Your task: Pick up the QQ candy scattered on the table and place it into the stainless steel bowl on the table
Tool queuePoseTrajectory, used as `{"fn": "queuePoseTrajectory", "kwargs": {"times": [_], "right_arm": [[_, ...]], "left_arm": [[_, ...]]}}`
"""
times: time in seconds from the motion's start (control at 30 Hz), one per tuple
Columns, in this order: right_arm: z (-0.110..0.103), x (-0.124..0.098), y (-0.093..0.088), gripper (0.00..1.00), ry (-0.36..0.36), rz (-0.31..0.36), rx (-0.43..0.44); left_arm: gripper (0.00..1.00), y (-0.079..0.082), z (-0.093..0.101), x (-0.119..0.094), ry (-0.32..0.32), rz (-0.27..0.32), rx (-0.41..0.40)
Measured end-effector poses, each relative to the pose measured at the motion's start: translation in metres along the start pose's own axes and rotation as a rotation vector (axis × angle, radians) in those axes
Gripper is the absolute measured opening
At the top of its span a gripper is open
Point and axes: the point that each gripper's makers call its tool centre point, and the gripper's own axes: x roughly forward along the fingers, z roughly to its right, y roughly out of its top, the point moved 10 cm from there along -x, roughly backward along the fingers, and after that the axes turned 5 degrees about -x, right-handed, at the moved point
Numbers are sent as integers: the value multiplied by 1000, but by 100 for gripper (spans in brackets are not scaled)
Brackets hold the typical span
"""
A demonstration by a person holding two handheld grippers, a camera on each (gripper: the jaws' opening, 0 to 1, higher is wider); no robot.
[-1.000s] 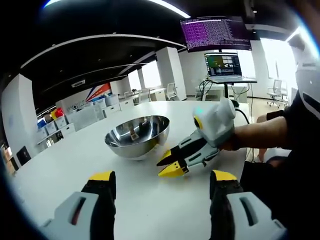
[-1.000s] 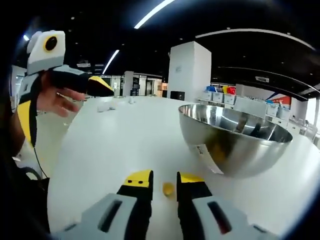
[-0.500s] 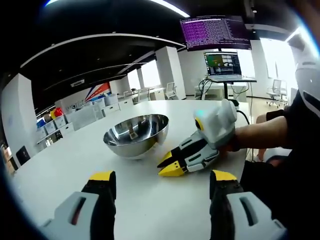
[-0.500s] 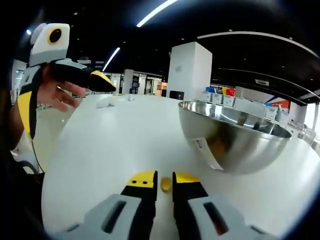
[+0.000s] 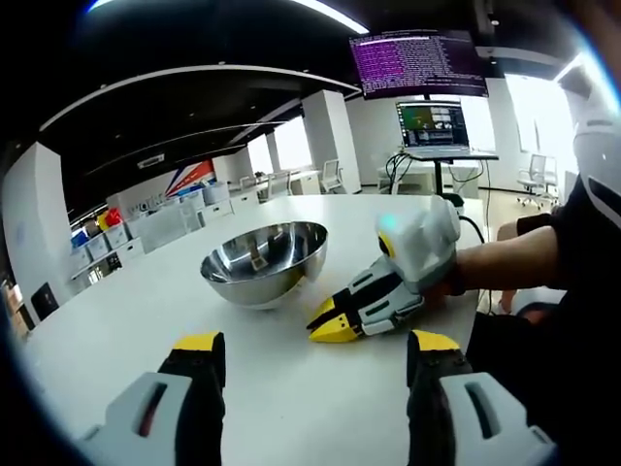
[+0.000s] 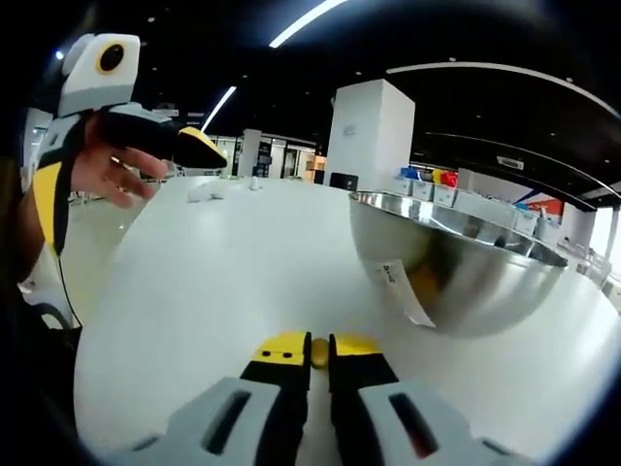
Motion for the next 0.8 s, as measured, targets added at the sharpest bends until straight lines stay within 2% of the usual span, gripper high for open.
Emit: {"fn": "queuePoseTrajectory", "kwargs": {"times": [0.13,0.3,0.63,0.8], "right_arm": [[-1,-3,1,6,2,3,3],[-6,-11,12,6,15,28,4],[-6,-29,45,6,26,98,-3],[2,-37,68,6,8,165,-28]], "left_arm": [[76,0,0,0,0,-2,1],[76,-1,-2,-1,7,-4,-1],[76,1,-2,0,4,0,4],[76,1,-1,-1,4,-2,6]]}}
